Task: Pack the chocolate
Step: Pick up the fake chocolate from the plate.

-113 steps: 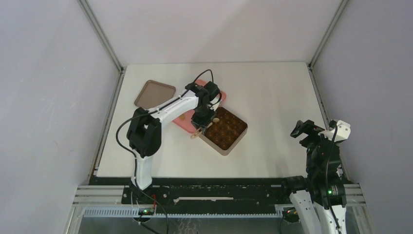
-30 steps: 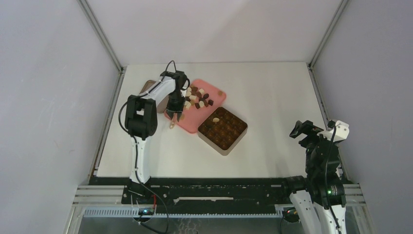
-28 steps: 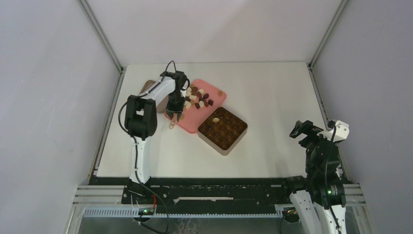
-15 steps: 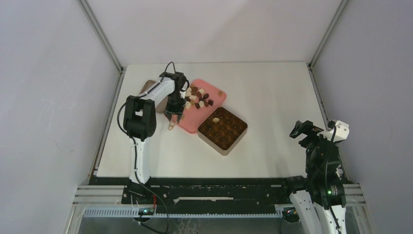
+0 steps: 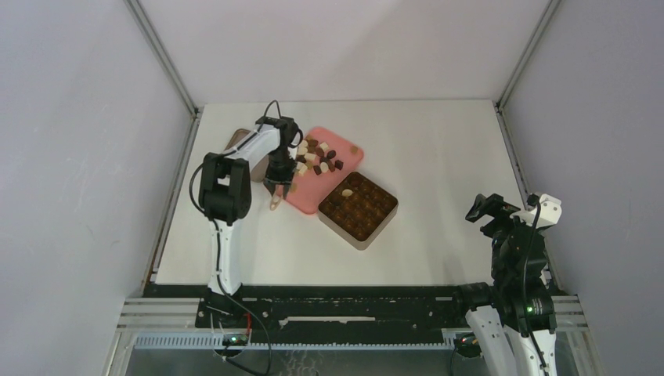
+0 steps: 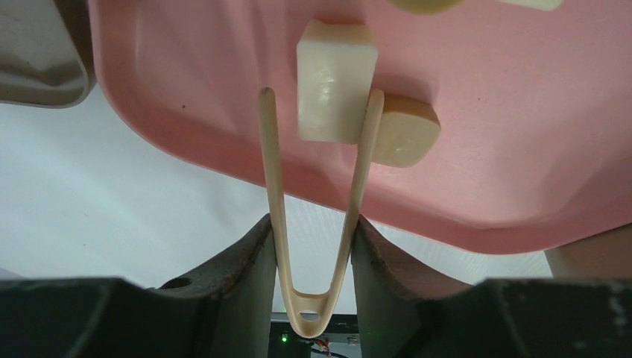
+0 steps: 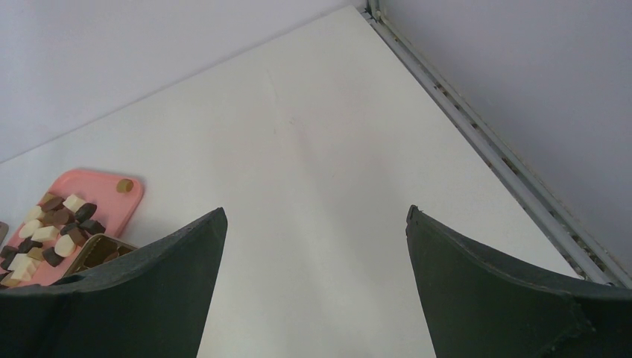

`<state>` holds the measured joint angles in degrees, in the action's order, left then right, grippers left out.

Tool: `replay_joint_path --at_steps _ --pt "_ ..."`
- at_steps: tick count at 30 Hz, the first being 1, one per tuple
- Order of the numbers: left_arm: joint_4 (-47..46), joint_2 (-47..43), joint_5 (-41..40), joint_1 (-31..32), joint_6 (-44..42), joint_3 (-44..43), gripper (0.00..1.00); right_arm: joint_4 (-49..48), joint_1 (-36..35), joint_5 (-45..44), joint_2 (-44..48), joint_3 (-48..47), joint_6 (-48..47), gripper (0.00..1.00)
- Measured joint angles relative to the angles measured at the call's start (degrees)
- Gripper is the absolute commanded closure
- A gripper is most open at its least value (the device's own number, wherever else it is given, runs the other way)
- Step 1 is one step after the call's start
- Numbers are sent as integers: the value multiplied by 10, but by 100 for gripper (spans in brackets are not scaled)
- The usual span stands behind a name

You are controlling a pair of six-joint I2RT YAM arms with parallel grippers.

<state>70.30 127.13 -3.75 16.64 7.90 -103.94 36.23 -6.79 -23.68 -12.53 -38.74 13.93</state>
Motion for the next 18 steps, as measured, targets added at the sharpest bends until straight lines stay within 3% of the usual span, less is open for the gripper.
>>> replay_joint_path --at_steps 9,18 --pt "6 8 5 -4 0 -4 59 0 0 0 0 0 0 2" --pt "7 12 12 -4 -4 -7 77 0 0 0 0 0 0 2"
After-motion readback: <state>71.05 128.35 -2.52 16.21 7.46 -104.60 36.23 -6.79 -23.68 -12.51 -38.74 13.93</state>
